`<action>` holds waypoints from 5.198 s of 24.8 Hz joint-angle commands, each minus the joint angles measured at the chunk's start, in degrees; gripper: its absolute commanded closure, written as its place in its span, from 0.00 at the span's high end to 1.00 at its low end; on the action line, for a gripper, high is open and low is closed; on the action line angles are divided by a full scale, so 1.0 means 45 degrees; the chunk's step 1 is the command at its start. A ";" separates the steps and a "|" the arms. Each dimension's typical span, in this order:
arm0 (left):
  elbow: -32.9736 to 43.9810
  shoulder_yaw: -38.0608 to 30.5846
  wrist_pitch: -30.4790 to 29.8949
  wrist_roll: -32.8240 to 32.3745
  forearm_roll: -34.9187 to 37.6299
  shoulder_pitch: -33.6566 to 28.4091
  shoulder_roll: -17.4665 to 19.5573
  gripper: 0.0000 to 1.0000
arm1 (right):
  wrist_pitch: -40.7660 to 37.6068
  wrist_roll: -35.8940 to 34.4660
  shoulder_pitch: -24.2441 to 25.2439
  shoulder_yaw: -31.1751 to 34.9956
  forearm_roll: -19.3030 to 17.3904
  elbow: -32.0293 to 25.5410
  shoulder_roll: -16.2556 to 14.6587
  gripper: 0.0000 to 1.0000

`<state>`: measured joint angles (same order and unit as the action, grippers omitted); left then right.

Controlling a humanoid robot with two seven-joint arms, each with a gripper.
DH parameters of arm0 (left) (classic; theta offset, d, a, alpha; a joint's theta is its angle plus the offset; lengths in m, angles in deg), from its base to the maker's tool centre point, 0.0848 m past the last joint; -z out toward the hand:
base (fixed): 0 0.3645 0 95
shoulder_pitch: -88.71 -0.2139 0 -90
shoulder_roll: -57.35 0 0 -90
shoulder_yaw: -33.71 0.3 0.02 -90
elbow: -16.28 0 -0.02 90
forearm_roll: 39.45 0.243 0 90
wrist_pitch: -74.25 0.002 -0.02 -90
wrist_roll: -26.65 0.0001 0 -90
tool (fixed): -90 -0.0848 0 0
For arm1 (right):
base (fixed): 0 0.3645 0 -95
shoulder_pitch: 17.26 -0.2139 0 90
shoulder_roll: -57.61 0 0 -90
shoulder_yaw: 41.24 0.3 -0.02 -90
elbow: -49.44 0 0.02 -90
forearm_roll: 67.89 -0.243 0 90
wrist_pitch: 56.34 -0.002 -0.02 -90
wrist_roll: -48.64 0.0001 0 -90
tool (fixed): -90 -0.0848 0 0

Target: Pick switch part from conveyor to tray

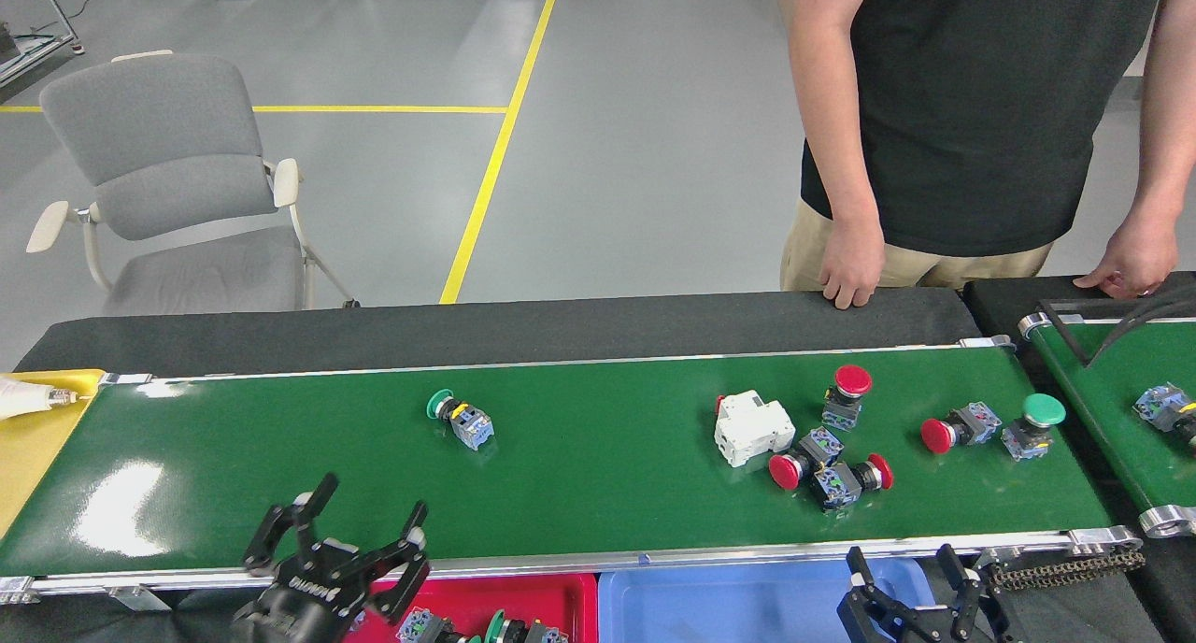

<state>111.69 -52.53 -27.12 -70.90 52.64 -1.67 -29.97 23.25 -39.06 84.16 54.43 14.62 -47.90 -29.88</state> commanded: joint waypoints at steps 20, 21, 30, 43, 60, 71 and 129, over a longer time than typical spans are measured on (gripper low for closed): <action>-0.5537 -0.1070 0.1218 -0.0900 -0.0074 0.3953 -0.0244 1.00 | 0.0008 0.1578 -0.3477 -0.2491 0.0278 0.2900 -0.0597 0.18; -0.5752 -0.1167 0.1374 -0.0900 -0.0074 0.4109 -0.0205 1.00 | 0.0028 0.1754 -0.3477 -0.2647 0.0259 0.2900 -0.0655 0.13; -0.7412 -0.1577 0.3561 -0.0803 -0.0074 0.5007 -0.0166 0.67 | -0.0948 0.1793 -0.3340 -0.2881 0.0142 0.2256 -0.0655 0.02; -0.4385 -0.1558 -0.0989 0.0369 -0.0816 0.2859 0.0264 0.07 | -0.4152 0.1793 -0.2305 -0.7471 0.0493 -0.0283 -0.0226 1.00; 0.1474 -0.5874 -0.7474 0.0408 -0.1441 -0.4368 -0.1318 0.99 | -0.1398 -0.2289 0.1816 0.1181 -0.0718 -0.0889 0.0497 0.99; 0.1474 -0.6812 -0.1966 0.1521 -0.0621 -0.4153 -0.0713 0.99 | 0.0594 -0.0140 -0.0410 -0.1358 -0.0249 0.0439 -0.0167 0.99; 0.0361 -0.2984 -0.7474 0.0115 -0.1714 -0.1516 0.0518 0.09 | 0.2079 -0.1332 0.0410 -0.0948 -0.0894 -0.0674 -0.0890 0.99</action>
<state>110.92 -65.23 -59.75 -70.65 45.38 -7.35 -27.63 33.33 -44.13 85.67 46.76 11.57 -50.32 -34.24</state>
